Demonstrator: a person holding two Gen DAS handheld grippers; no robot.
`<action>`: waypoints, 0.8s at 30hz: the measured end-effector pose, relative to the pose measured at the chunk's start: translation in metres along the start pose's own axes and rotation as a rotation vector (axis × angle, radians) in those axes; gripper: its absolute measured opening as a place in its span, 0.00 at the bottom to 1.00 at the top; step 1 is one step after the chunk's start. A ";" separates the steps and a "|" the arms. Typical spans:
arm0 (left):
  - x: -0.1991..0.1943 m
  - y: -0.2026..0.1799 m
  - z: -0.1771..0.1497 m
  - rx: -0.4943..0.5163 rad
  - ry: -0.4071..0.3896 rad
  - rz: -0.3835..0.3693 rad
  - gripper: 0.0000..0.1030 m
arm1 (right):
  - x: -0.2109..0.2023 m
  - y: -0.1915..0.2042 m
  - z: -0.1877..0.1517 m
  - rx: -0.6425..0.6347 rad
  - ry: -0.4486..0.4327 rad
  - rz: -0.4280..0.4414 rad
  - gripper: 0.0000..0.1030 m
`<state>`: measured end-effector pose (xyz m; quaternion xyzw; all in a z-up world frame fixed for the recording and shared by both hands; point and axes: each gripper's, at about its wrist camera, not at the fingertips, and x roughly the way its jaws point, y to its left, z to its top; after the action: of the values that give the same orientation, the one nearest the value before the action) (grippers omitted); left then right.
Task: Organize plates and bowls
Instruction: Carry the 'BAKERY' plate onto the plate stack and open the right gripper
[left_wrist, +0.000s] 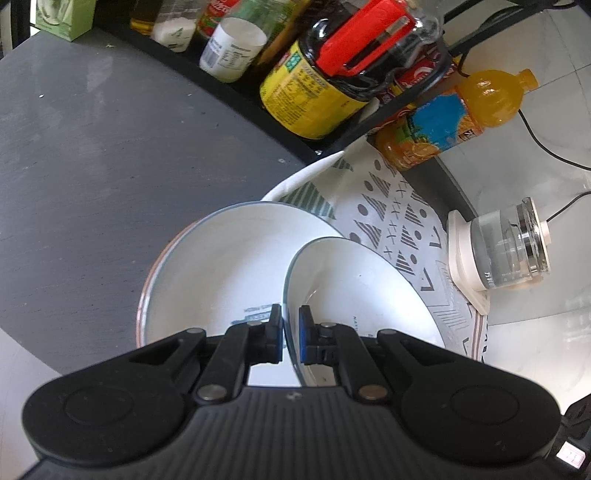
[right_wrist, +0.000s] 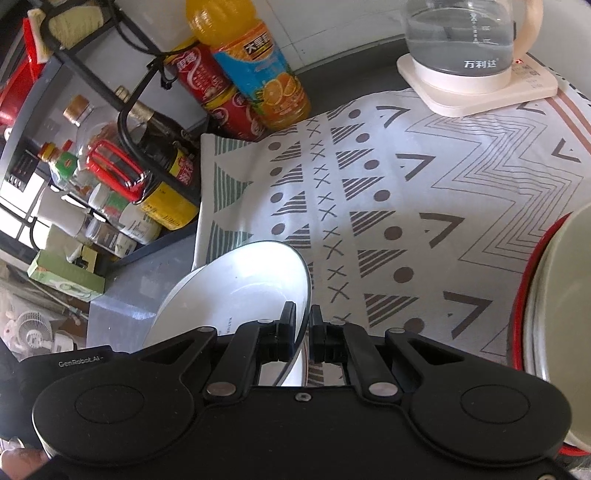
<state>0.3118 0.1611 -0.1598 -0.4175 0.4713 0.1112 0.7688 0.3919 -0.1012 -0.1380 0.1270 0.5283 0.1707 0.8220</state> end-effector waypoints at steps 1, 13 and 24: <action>0.000 0.002 0.000 0.000 0.000 0.004 0.06 | 0.001 0.002 -0.001 -0.006 0.001 -0.001 0.06; 0.005 0.026 -0.008 -0.007 0.010 0.075 0.06 | 0.015 0.016 -0.021 -0.076 0.039 -0.024 0.07; 0.009 0.033 -0.002 -0.012 0.008 0.172 0.09 | 0.031 0.026 -0.030 -0.099 0.065 -0.038 0.05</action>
<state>0.2965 0.1780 -0.1855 -0.3808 0.5079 0.1781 0.7519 0.3729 -0.0636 -0.1650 0.0703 0.5480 0.1849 0.8128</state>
